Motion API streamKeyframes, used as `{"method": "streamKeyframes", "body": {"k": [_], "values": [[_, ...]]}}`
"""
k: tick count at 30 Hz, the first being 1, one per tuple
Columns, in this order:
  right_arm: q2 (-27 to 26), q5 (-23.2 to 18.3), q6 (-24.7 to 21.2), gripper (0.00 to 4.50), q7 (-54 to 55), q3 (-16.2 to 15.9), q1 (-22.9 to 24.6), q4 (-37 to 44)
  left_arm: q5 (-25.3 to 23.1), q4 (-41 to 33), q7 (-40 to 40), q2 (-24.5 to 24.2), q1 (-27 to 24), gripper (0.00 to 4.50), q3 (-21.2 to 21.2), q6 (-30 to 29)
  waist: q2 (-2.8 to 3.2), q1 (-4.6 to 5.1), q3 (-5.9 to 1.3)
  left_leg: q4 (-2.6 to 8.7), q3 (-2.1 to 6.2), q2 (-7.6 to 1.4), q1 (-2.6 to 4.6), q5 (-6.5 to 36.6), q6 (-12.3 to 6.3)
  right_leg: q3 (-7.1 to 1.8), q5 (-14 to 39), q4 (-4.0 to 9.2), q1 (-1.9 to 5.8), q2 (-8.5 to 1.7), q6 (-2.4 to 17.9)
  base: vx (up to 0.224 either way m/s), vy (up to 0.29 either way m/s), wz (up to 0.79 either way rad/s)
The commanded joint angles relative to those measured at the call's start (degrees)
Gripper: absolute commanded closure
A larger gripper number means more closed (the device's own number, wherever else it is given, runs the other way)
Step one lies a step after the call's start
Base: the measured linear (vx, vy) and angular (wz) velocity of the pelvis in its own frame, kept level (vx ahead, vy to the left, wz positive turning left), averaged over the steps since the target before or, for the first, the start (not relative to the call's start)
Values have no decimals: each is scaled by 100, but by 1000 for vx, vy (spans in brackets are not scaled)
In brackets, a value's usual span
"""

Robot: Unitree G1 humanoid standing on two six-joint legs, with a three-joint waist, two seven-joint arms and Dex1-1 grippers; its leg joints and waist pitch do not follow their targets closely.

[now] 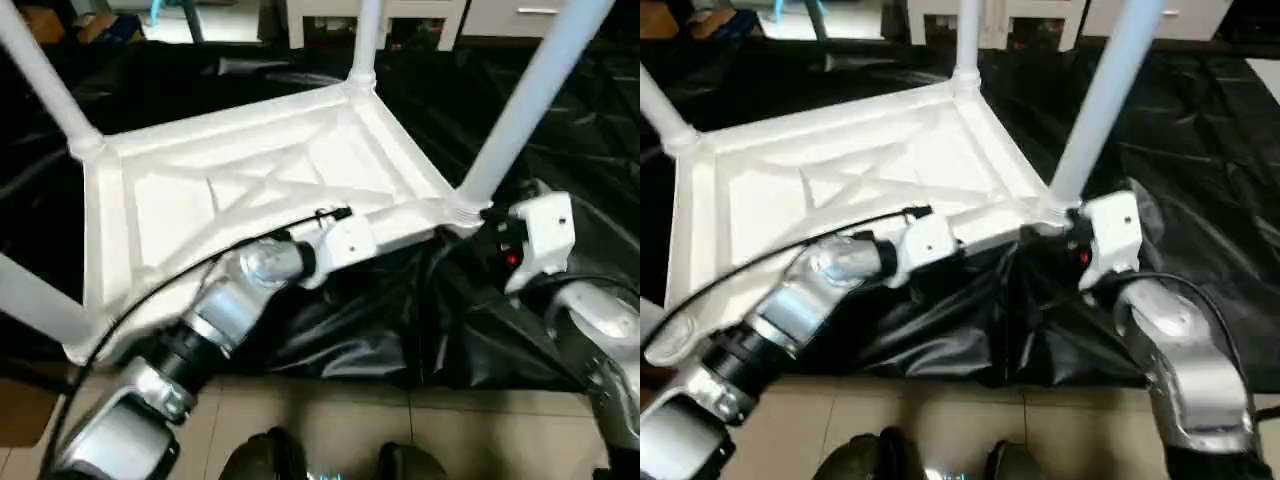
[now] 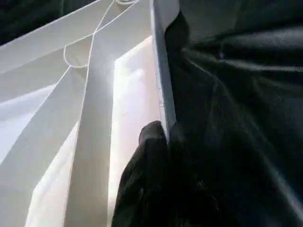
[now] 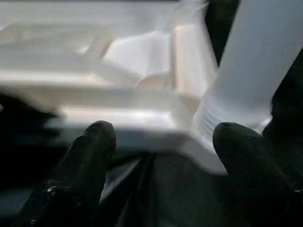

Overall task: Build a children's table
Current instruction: Insert table leg to table base

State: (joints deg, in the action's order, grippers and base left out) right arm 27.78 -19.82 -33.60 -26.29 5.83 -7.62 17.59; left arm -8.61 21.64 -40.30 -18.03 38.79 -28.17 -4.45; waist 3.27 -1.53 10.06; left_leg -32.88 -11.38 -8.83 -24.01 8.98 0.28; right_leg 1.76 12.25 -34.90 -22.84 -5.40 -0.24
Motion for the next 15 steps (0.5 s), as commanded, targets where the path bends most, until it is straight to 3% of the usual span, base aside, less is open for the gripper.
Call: {"method": "streamKeyframes", "body": {"k": [1, 7, 10, 15], "values": [[110, -113, -78, 78, -240, 33, 86, 133, -218, 363, -308, -261, -198, 445, -259, -9, -57, 4, -365, 456, 250, -413, 191, 1306, -232, -219, 581, 450, 180, -361, 1236, 0, 0, 0], [317, -125, -109, 78, -347, 213, 267, 185, -115, 341, -923, -671, -406, 445, -239, 449, -44, 9, -403, 402, 222, -405, 190, 755, -515, -208, -284, 362, 200, -354, 1500, 0, 0, 0], [389, -223, -86, 78, -404, 346, 309, 224, 61, 162, -1406, -985, -573, 445, -208, 709, -26, 6, -395, 401, 210, -413, 211, 742, -574, -205, -310, 357, 189, -346, 1572, 0, 0, 0], [479, -263, -21, 78, -509, 441, 339, 180, 202, 10, -1679, -1188, -676, 445, -145, 744, -3, -3, -386, 418, 187, -430, 250, 820, -521, -211, -209, 360, 168, -334, 1620, 0, 0, 0]]}}
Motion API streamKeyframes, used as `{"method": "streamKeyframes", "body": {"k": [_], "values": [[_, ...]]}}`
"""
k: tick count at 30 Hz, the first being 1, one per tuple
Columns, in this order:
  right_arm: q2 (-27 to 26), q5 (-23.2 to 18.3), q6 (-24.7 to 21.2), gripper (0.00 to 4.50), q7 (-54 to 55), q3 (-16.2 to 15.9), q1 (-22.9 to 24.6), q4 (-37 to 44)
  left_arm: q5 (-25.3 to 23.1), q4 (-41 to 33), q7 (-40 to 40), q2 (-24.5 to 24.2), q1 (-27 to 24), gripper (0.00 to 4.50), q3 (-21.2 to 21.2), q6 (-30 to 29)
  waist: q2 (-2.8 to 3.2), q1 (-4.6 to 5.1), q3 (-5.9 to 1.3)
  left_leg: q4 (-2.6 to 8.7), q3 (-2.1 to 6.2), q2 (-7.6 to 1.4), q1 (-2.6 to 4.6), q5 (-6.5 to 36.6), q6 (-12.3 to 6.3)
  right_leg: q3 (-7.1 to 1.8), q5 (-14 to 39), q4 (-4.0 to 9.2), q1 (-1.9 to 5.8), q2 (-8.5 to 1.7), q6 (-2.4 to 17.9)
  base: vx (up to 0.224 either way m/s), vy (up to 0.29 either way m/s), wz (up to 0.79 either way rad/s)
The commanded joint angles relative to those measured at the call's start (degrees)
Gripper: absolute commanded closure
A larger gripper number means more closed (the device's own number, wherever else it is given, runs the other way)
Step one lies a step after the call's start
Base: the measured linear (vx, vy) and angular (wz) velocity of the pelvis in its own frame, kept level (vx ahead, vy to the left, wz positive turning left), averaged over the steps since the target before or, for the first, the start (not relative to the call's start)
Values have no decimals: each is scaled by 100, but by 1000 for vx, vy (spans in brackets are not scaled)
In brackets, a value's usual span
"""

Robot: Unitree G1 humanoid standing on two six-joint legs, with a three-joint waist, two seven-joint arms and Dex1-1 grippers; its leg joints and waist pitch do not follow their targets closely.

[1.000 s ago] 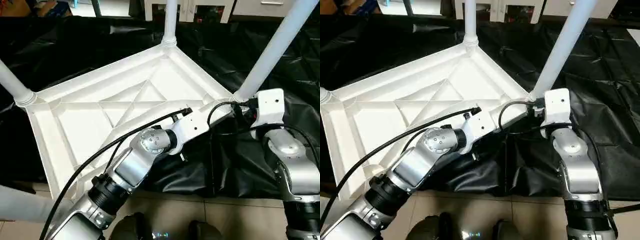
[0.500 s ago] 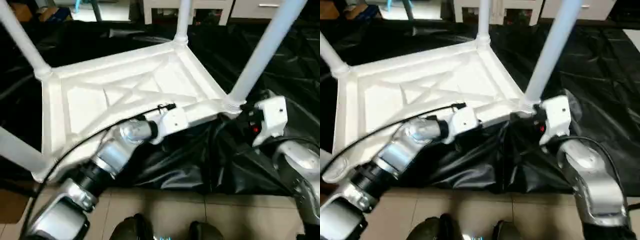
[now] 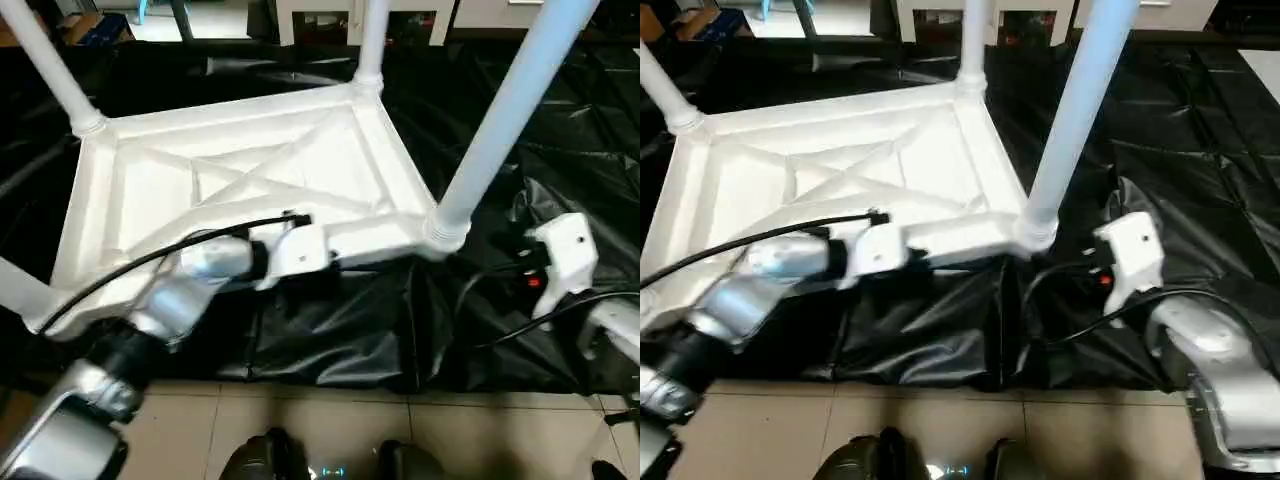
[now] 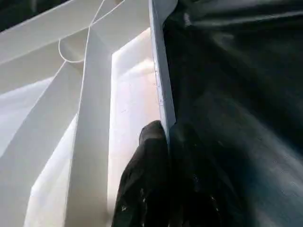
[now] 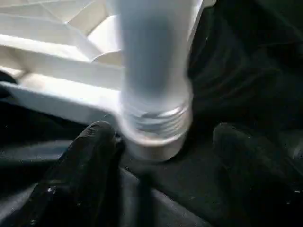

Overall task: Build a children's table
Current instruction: Insert table leg to table base

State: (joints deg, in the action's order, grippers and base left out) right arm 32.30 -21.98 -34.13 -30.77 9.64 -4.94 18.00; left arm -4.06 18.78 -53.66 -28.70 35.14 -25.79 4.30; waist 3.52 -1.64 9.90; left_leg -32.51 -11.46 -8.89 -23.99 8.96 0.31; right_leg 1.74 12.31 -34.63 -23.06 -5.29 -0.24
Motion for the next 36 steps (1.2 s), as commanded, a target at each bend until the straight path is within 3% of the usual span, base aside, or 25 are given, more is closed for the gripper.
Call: {"method": "streamKeyframes", "body": {"k": [1, 10, 14, 17, 19, 25, 28, 36], "values": [[126, -98, 74, 78, -236, 112, 120, 146, -162, 139, -519, -259, -392, 445, -322, -162, -40, 8, -379, 379, 192, -425, 251, 848, -509, -207, -181, 335, 194, -345, 1619, 0, 0, 0], [431, -267, 105, 78, -726, 177, 390, 262, 458, -397, -1155, -467, -646, 445, -102, -61, -42, -13, -410, 361, 178, -425, 260, 671, -596, -211, -320, 309, 206, -353, 1658, 0, 0, 0], [465, -291, 147, 78, -766, 207, 396, 232, 736, -555, -1118, -311, -673, 445, 100, -127, -70, -4, -427, 346, 163, -422, 259, 587, -667, -209, -434, 295, 208, -342, 1699, 0, 0, 0], [456, -294, 153, 78, -798, 206, 389, 229, 1110, -866, -1137, -110, -734, 390, 227, -559, -70, -14, -437, 330, 162, -419, 255, 486, -695, -213, -489, 274, 215, -352, 1758, 0, 0, 0], [445, -283, 159, 78, -814, 186, 394, 228, 1235, -1064, -1113, 9, -787, 388, 220, -703, -91, -9, -433, 321, 159, -416, 241, 422, -776, -214, -531, 274, 219, -344, 1746, 0, 0, 0], [452, -295, 155, 78, -828, 112, 320, 187, 913, -988, -748, 432, -702, 335, 88, -564, -120, 5, -424, 295, 163, -416, 224, 403, -919, -218, -485, 288, 231, -351, 1677, 0, 0, 0], [445, -291, 147, 78, -827, 101, 297, 180, 798, -918, -611, 533, -643, 304, 94, -545, -129, 5, -418, 296, 165, -416, 225, 474, -899, -221, -309, 305, 233, -352, 1646, 0, 0, 0], [417, -269, 135, 78, -827, 64, 266, 184, 479, -830, -408, 775, -524, 299, -55, -575, -123, 3, -403, 296, 173, -413, 223, 630, -824, -230, -49, 334, 224, -349, 1591, 0, 0, 0]]}}
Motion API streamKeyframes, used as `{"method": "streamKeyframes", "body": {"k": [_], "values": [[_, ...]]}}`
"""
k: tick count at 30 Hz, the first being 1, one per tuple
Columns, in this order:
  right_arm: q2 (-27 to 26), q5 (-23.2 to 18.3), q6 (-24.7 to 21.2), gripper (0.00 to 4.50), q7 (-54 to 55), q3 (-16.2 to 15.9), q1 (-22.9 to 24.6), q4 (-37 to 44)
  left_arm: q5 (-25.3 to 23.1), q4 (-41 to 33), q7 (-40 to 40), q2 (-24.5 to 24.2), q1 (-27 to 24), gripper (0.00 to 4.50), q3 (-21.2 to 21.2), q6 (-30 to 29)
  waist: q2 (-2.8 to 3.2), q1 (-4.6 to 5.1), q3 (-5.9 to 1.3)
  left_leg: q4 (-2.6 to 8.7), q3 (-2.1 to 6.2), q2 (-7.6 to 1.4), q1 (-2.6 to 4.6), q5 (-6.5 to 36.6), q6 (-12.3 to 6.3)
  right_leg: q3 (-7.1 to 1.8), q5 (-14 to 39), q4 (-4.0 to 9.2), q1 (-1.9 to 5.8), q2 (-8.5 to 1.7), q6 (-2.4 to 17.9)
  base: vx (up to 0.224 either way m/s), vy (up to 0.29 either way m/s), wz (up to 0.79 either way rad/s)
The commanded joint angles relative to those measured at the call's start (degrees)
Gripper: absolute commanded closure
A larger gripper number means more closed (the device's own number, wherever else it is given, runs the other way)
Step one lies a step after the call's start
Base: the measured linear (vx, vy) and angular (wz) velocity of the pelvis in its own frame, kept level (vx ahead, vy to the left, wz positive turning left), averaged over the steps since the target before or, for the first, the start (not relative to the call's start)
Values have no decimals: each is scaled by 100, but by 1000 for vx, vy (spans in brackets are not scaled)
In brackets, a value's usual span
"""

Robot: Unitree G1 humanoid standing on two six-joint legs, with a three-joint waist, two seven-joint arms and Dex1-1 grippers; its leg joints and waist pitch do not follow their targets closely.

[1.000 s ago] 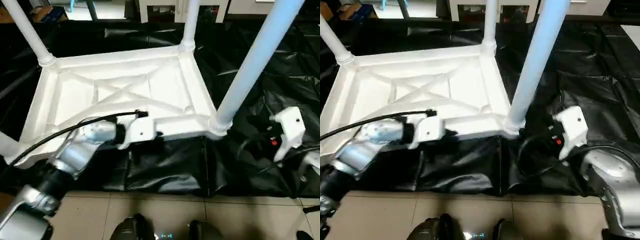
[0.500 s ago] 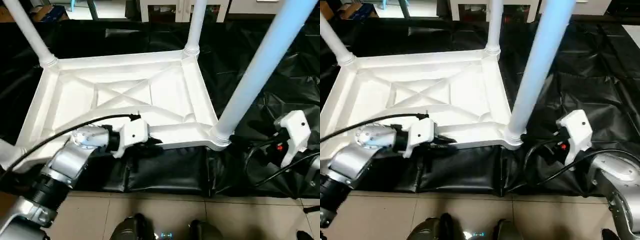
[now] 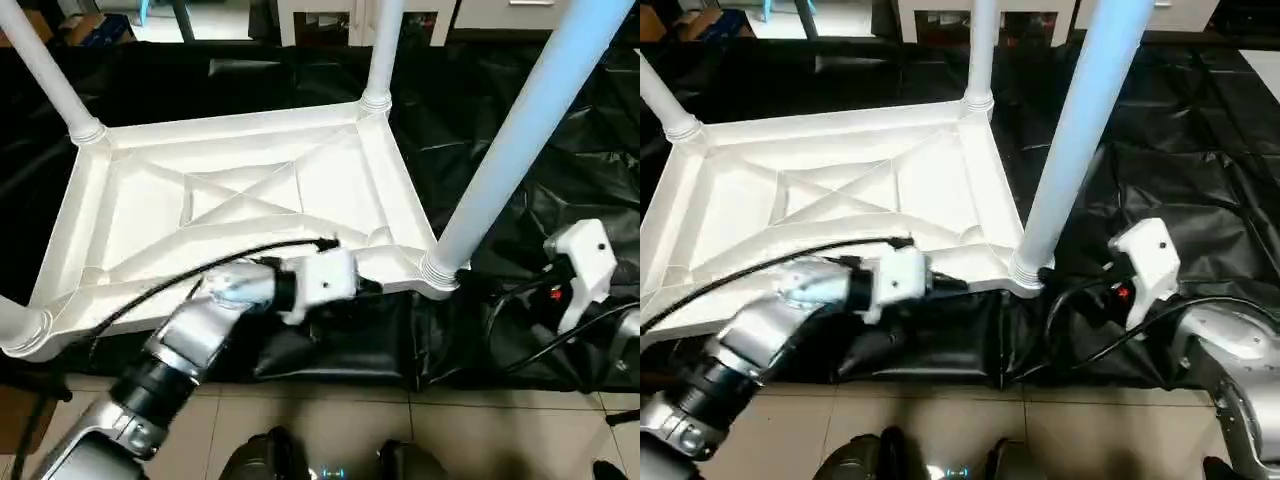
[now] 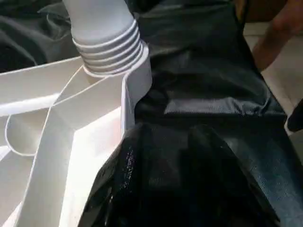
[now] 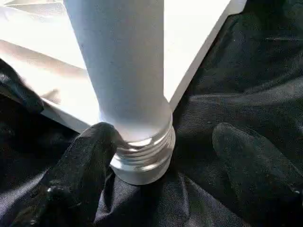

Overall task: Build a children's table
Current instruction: Insert table leg to table base

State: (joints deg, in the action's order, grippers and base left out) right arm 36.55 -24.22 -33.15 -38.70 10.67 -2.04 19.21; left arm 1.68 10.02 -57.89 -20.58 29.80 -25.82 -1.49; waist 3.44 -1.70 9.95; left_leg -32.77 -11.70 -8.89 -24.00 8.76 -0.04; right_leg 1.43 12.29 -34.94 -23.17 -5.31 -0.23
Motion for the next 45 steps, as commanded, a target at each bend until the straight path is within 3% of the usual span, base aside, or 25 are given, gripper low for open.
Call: {"method": "streamKeyframes", "body": {"k": [1, 5, 11, 19, 26, 37, 45], "values": [[-11, -43, 37, 78, -28, -42, -25, 68, -188, 79, 69, -21, 19, 299, -77, 31, -112, 7, -410, 325, 204, -418, 224, 635, -786, -195, -69, 360, 234, -340, 1587, 0, 0, 0], [-14, -55, 21, 78, -5, -48, -51, 94, -563, 347, 474, 48, 127, 299, -113, 107, -98, 2, -406, 326, 208, -422, 234, 732, -748, -194, -81, 365, 227, -340, 1588, 0, 0, 0], [-13, -48, 23, 78, -11, -50, -58, 79, -256, 259, 423, 147, 173, 299, 91, -15, -112, -5, -390, 353, 210, -413, 229, 912, -600, -200, 252, 397, 214, -348, 1562, 0, 0, 0], [-24, -25, 35, 78, -15, -79, -53, 49, -93, 307, 425, 237, 203, 299, 264, -64, -103, -8, -415, 329, 211, -410, 217, 691, -753, -195, -100, 363, 223, -346, 1587, 0, 0, 0], [-13, 1, 42, 78, -11, -89, -61, 41, -752, 853, 751, 135, 344, 299, 55, 148, -110, -3, -396, 352, 215, -416, 225, 897, -660, -201, 188, 408, 211, -348, 1495, 0, 0, 0], [26, 6, 50, 78, -35, -79, -63, 31, -1025, 946, 478, 34, 456, 299, -203, 33, -105, -14, -389, 370, 219, -418, 223, 989, -581, -206, 335, 421, 202, -360, 1505, 0, 0, 0], [59, 22, 61, 78, -47, -74, -124, -23, -1251, 784, 145, -148, 631, 299, -372, -485, -90, -4, -390, 361, 216, -413, 218, 882, -610, -206, 183, 408, 213, -368, 1584, 0, 0, 0]]}}
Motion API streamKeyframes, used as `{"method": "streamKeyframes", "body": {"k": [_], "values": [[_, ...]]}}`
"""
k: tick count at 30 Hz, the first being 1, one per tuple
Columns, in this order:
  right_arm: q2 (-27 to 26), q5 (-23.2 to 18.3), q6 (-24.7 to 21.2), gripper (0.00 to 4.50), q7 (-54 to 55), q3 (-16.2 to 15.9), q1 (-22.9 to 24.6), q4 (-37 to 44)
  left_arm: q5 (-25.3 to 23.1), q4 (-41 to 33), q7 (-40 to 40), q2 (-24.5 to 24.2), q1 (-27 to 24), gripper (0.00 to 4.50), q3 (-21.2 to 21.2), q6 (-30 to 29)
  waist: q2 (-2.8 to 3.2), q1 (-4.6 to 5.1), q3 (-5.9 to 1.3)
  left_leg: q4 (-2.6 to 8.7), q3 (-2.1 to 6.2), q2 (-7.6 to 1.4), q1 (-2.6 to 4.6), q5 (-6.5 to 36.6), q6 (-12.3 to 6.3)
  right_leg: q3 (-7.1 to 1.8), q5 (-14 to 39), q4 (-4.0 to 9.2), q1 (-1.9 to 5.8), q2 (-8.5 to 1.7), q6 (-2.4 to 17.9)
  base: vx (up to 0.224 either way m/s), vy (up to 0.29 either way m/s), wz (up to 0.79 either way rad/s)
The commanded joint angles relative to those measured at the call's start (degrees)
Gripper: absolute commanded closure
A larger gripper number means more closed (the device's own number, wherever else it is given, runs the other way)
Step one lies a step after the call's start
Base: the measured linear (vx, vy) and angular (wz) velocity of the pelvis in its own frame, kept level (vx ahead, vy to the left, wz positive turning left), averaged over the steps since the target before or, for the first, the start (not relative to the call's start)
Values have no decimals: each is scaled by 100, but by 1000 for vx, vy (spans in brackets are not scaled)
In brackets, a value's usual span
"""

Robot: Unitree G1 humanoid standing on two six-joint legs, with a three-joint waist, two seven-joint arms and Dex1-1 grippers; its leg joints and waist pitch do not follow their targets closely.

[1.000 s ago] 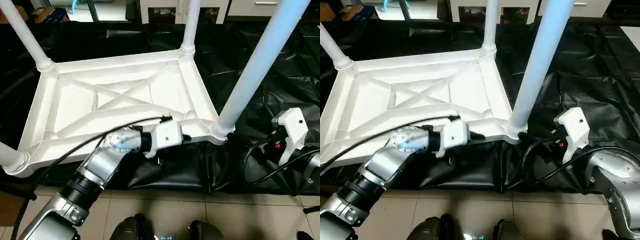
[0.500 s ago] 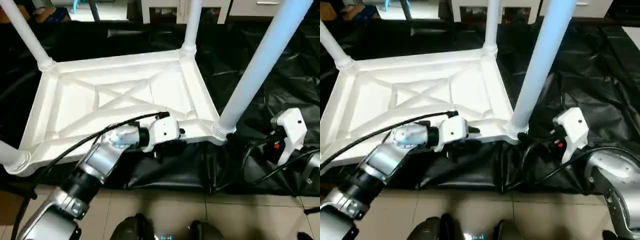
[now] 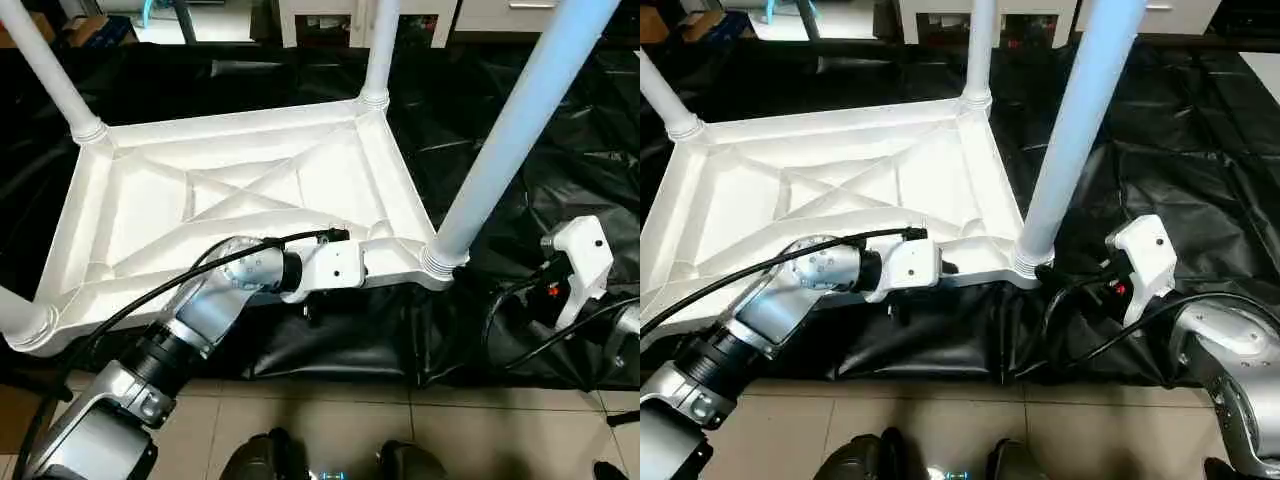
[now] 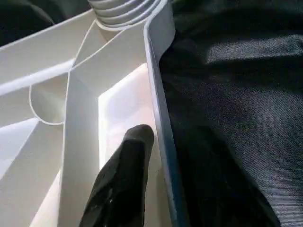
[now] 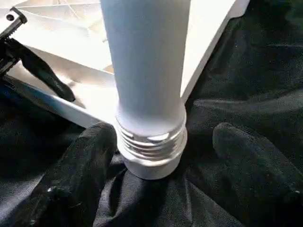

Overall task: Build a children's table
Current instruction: Insert table leg to table base

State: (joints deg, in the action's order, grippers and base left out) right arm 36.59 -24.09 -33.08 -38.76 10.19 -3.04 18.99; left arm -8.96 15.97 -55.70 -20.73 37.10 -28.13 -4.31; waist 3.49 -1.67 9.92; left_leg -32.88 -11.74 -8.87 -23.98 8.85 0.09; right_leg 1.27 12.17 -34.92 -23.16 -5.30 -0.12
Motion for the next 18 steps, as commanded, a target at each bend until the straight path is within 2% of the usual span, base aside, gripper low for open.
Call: {"method": "streamKeyframes", "body": {"k": [1, 3, 6, 9, 12, 18], "values": [[56, 9, 57, 78, -42, -23, -18, 6, -193, 171, -72, -128, -88, 326, -132, -292, -96, -8, -382, 377, 222, -414, 213, 920, -605, -190, 258, 412, 215, -370, 1573, 0, 0, 0], [56, 13, 61, 78, -43, -24, -28, -3, -204, 144, -75, -129, -75, 326, -130, -354, -93, -4, -383, 383, 225, -419, 215, 955, -580, -189, 305, 413, 216, -368, 1574, 0, 0, 0], [56, 14, 62, 78, -43, -20, -58, -29, -200, 116, -84, -108, -63, 364, -106, -432, -89, -2, -381, 388, 225, -422, 223, 994, -559, -192, 334, 420, 208, -364, 1575, 0, 0, 0], [61, 25, 78, 78, -51, -26, -77, -62, -209, 98, -87, -97, -55, 384, -96, -511, -112, -2, -385, 387, 222, -419, 219, 976, -565, -193, 346, 419, 211, -366, 1566, 0, 0, 0], [60, 40, 93, 78, -56, -42, -93, -88, -202, 92, -103, -115, -69, 417, -89, -548, -104, -6, -387, 386, 222, -422, 220, 946, -584, -194, 336, 420, 206, -367, 1564, 0, 0, 0], [57, 49, 113, 78, -63, -53, -154, -134, -217, 33, -175, -168, -110, 441, -134, -606, -105, -4, -378, 394, 222, -418, 215, 1015, -560, -192, 434, 430, 202, -364, 1553, 0, 0, 0]]}}
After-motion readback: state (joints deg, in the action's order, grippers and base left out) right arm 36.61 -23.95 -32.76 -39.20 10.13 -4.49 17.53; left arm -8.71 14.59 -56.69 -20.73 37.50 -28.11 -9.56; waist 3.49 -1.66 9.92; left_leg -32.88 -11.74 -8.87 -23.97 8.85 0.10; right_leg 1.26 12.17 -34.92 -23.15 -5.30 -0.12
